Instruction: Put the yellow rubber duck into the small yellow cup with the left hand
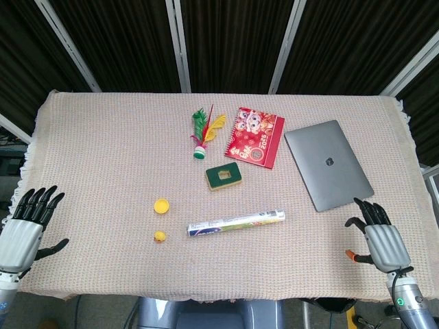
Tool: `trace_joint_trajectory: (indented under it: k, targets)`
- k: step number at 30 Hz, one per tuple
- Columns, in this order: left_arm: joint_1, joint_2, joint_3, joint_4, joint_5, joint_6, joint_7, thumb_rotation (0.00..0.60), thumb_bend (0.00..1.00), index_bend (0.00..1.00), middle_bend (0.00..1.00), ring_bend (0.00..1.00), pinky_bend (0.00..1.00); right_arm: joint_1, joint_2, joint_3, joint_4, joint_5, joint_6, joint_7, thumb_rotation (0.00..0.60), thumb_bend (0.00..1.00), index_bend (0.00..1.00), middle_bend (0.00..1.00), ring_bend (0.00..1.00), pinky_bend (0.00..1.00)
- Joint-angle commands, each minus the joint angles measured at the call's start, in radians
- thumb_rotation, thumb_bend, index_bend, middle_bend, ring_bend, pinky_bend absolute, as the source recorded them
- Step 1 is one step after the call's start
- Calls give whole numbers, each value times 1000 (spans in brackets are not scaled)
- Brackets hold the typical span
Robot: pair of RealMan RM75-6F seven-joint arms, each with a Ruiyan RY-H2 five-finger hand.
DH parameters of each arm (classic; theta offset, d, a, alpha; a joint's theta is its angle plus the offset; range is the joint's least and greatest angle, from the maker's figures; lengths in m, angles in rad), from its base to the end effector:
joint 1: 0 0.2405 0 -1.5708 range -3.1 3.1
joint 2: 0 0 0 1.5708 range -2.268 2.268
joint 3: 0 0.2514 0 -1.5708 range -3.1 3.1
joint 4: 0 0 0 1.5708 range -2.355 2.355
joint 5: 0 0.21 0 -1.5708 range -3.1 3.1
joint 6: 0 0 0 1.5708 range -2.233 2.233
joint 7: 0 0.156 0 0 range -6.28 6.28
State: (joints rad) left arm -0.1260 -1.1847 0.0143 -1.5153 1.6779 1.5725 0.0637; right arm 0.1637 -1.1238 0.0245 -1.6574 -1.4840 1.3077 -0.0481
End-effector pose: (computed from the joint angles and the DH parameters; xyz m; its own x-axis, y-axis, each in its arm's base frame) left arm -0.2867 0.1896 0.1364 0.4805 -0.0551 0.8753 0.8499 -0.2168 -0.4802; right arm -0.2959 -0.2071 0.1227 0.4006 -0.1764 0.8991 -0.9162 -0.0772 0.3931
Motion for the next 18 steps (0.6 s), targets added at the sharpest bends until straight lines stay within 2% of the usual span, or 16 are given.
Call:
trace_joint_trajectory:
  k: [1,18]
  targets:
    - [4,1,2,0,0,2,-3,600,51,69,0,0,11,4,-2,0,1,0,-5,3,600,0,394,20,0,0]
    - [7,4,12,-19,11,-6,10,600,60,66,0,0,29,0,3,-10,-6,-7,4,-7,600,0,395,20,0,0]
